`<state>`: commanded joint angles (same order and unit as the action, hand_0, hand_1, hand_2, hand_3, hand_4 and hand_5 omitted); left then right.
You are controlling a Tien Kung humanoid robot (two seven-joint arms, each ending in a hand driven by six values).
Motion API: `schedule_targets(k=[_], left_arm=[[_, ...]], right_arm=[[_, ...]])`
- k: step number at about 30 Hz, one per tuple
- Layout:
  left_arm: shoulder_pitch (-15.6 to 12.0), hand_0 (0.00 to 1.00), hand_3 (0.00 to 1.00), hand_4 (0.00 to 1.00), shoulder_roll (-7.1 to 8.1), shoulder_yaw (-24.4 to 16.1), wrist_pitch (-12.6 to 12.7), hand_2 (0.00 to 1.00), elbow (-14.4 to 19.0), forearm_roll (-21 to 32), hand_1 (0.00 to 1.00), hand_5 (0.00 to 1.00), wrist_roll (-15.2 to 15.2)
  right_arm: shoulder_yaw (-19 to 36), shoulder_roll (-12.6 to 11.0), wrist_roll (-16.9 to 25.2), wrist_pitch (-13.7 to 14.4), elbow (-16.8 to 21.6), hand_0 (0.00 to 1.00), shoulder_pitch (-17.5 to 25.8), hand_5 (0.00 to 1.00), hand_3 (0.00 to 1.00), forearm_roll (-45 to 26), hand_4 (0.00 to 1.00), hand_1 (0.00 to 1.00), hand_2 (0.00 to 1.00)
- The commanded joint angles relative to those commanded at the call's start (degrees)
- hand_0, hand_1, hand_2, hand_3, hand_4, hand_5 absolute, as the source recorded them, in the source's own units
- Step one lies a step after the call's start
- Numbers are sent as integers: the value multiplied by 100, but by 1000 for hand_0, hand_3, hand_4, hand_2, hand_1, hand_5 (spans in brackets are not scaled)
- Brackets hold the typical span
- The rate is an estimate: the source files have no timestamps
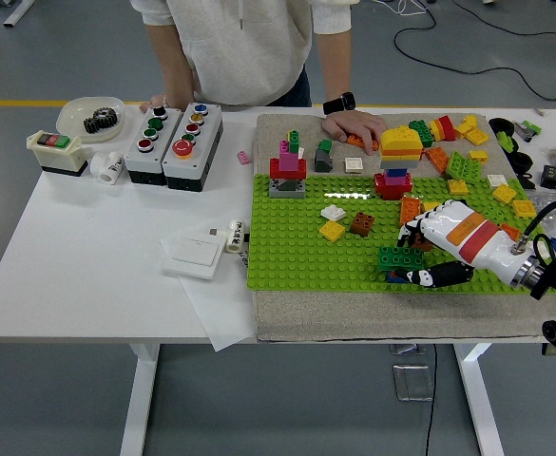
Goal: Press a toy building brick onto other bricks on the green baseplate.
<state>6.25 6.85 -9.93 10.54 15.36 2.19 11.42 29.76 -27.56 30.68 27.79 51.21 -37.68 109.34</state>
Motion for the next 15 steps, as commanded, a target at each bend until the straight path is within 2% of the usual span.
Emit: schedule_targets(k=[15], left_arm=[[-18, 511, 793, 838, -2, -44, 0, 771, 1, -78, 614, 823, 24]], right_arm=[[29, 1, -38, 42, -3, 341, 12, 615, 510, 19, 810, 406, 481]])
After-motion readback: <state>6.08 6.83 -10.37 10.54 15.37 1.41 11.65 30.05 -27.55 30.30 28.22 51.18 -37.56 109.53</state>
